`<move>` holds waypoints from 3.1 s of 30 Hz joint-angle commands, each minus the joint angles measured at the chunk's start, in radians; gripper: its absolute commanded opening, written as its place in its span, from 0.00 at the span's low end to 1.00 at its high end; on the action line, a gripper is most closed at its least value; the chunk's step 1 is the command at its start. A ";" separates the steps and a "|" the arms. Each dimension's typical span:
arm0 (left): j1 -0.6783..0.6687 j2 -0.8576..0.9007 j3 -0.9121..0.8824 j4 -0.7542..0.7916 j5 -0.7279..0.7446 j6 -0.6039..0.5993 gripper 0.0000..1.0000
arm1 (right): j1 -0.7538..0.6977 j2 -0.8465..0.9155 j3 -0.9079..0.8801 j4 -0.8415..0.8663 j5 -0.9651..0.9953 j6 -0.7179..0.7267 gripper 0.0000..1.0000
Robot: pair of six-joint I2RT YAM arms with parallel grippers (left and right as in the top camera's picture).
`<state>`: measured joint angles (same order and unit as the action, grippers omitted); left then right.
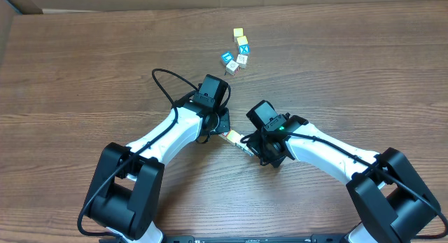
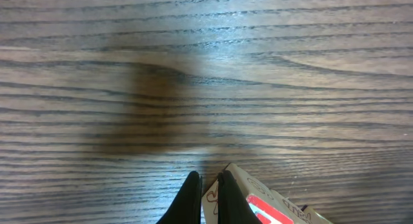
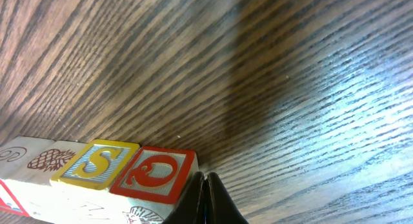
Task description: Flip 4 blocks
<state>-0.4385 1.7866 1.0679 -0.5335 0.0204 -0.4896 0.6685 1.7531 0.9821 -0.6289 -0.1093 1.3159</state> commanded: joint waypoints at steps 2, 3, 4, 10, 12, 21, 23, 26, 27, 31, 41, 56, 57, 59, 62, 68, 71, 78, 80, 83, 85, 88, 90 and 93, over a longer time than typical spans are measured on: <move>0.002 0.020 0.023 0.004 0.035 0.023 0.04 | 0.005 -0.031 0.005 0.014 -0.033 0.025 0.04; 0.002 0.020 0.023 0.006 0.037 0.023 0.04 | 0.005 -0.031 0.005 0.014 -0.040 0.029 0.04; 0.002 0.020 0.023 0.007 0.040 0.024 0.04 | 0.005 -0.031 0.005 0.014 -0.047 0.040 0.04; 0.002 0.020 0.023 0.029 0.058 0.034 0.04 | 0.006 -0.031 0.005 0.011 -0.057 0.083 0.04; 0.002 0.020 0.023 0.034 0.059 0.034 0.04 | 0.009 -0.031 0.005 0.011 -0.069 0.105 0.04; 0.001 0.020 0.023 0.071 0.059 0.033 0.04 | 0.084 -0.030 0.005 0.019 -0.068 0.326 0.04; 0.000 0.020 0.023 0.071 0.059 0.033 0.04 | 0.109 -0.030 0.005 0.026 -0.048 0.384 0.04; 0.000 0.020 0.023 0.072 0.059 0.033 0.04 | 0.142 -0.030 0.005 0.034 -0.026 0.453 0.04; 0.000 0.020 0.023 0.072 0.059 0.033 0.04 | 0.152 -0.030 0.005 0.037 -0.022 0.472 0.04; 0.000 0.020 0.023 0.074 0.059 0.033 0.04 | 0.175 -0.030 0.005 0.054 -0.022 0.519 0.05; 0.000 0.020 0.023 0.079 0.056 0.034 0.04 | 0.183 -0.031 0.006 0.043 -0.024 0.513 0.04; 0.001 0.020 0.023 0.097 0.048 0.034 0.04 | 0.183 -0.055 0.005 0.011 0.084 0.404 0.04; 0.001 0.020 0.023 0.097 0.049 0.034 0.04 | 0.183 -0.052 0.005 0.011 0.090 0.405 0.04; 0.001 0.020 0.023 0.097 0.050 0.034 0.04 | 0.183 -0.048 0.005 0.011 0.094 0.405 0.04; 0.000 0.020 0.023 0.097 0.050 0.034 0.04 | 0.183 -0.037 0.005 0.011 0.094 0.405 0.04; 0.000 0.020 0.023 0.097 0.050 0.034 0.04 | 0.194 -0.034 0.005 0.024 0.093 0.406 0.04; 0.000 0.020 0.023 0.097 0.050 0.034 0.04 | 0.202 -0.034 0.005 0.038 0.094 0.409 0.04; 0.000 0.020 0.023 0.097 0.051 0.034 0.04 | 0.203 -0.034 0.005 0.045 0.094 0.412 0.04; 0.000 0.020 0.023 0.099 0.050 0.039 0.04 | 0.203 -0.034 0.005 0.045 0.093 0.412 0.04; 0.000 0.020 0.023 0.102 0.050 0.041 0.04 | 0.203 -0.034 0.005 0.045 0.093 0.412 0.04; 0.000 0.020 0.023 0.104 0.050 0.041 0.04 | 0.207 -0.034 0.005 0.045 0.093 0.412 0.04; 0.000 0.020 0.023 0.104 0.049 0.041 0.04 | 0.214 -0.034 0.005 0.045 0.093 0.412 0.04; 0.000 0.020 0.023 0.109 0.037 0.041 0.04 | 0.215 -0.034 0.005 0.045 0.093 0.412 0.04; 0.003 0.020 0.023 0.129 -0.003 0.041 0.04 | 0.215 -0.034 0.005 0.045 0.093 0.412 0.04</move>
<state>-0.4370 1.7882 1.0691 -0.4168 0.0605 -0.4671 0.8787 1.7252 0.9821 -0.5877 -0.0334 1.7267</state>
